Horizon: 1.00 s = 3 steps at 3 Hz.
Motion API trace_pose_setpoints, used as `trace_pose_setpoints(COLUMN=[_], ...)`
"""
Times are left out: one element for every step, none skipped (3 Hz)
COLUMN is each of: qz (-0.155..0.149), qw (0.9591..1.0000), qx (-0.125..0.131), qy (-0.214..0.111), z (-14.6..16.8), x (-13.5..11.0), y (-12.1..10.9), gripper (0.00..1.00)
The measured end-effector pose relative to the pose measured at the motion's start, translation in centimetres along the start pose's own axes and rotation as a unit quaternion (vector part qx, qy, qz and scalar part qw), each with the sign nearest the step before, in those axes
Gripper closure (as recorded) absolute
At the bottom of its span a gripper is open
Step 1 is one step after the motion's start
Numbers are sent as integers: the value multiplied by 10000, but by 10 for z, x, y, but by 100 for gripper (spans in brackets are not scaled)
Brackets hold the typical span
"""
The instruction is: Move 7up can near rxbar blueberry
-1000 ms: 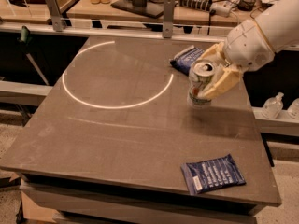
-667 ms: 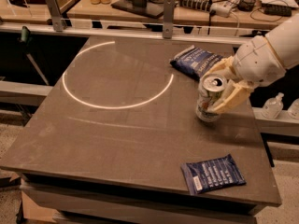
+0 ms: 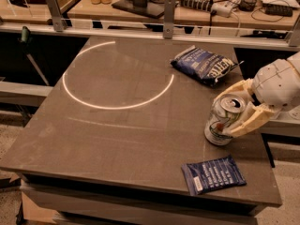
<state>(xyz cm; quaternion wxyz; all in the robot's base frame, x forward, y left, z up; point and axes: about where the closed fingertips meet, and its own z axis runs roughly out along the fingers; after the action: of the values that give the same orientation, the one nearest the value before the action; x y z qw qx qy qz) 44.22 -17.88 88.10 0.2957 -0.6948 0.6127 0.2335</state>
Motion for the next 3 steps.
trace_pose_setpoints(qz=[0, 51, 188], qw=[10000, 10000, 9997], qx=[0, -47, -167], qy=[0, -17, -62], z=[-3, -3, -5], x=[-2, 1, 12], y=[0, 6, 22], gripper=[53, 21, 1])
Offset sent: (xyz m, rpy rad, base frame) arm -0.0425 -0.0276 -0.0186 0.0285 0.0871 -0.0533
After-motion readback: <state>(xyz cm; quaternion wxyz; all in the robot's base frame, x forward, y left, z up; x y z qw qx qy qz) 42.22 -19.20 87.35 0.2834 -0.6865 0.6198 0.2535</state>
